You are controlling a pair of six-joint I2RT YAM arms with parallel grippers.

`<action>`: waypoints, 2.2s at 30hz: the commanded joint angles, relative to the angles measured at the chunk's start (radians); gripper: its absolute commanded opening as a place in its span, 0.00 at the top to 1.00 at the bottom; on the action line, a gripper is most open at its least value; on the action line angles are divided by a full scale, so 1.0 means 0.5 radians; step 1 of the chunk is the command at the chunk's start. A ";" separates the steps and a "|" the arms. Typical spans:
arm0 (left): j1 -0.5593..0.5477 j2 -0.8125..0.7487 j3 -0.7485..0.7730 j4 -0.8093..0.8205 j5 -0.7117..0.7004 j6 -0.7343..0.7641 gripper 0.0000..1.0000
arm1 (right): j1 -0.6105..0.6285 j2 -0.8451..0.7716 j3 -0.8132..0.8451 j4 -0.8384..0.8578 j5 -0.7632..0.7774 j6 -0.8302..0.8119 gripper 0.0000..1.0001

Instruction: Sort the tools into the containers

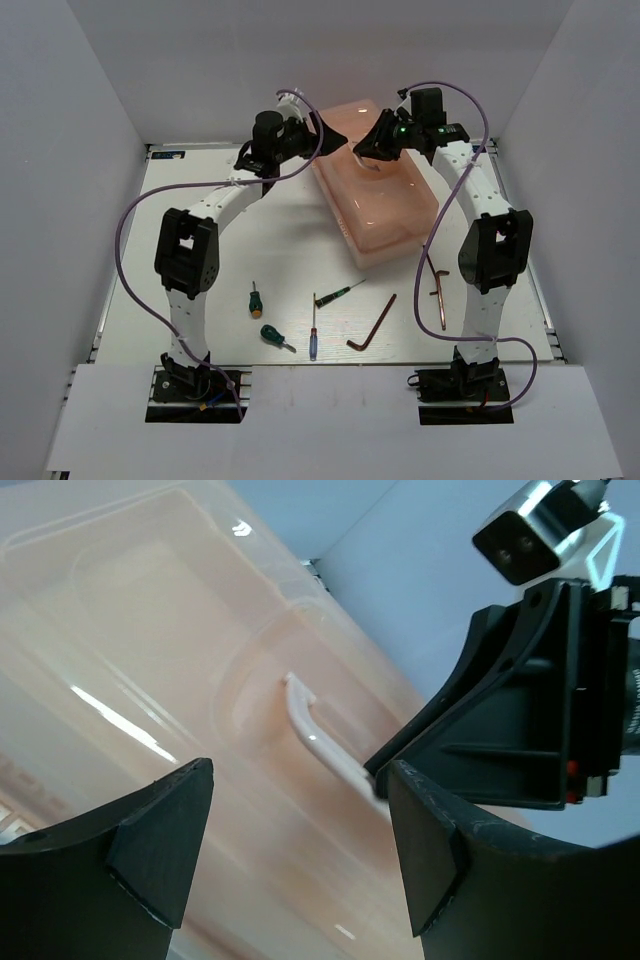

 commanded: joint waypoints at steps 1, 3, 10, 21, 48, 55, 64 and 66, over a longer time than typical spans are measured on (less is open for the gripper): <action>-0.032 -0.010 0.130 -0.098 -0.002 -0.083 0.19 | 0.017 -0.160 -0.004 0.095 -0.211 0.062 0.70; -0.051 -0.009 0.154 -0.099 -0.020 -0.104 0.19 | 0.020 -0.154 -0.004 0.098 -0.223 0.074 0.70; -0.109 0.030 0.261 -0.395 0.001 -0.147 0.19 | 0.017 -0.157 -0.013 0.107 -0.224 0.062 0.70; -0.170 0.171 0.599 -0.825 -0.241 -0.313 0.22 | 0.017 -0.188 -0.080 0.150 -0.266 0.068 0.70; -0.170 0.460 1.028 -1.086 -0.155 -0.430 0.52 | -0.007 -0.267 -0.194 0.233 -0.395 -0.024 0.64; -0.170 0.460 1.047 -1.142 -0.155 -0.411 0.66 | -0.017 -0.234 -0.158 0.205 -0.355 -0.039 0.61; -0.170 0.460 1.108 -1.231 -0.155 -0.393 0.80 | -0.084 -0.426 -0.065 -0.169 -0.130 -0.465 0.50; -0.149 0.478 1.108 -1.231 -0.137 -0.393 0.82 | -0.096 -0.479 -0.120 -0.279 0.262 -0.673 0.49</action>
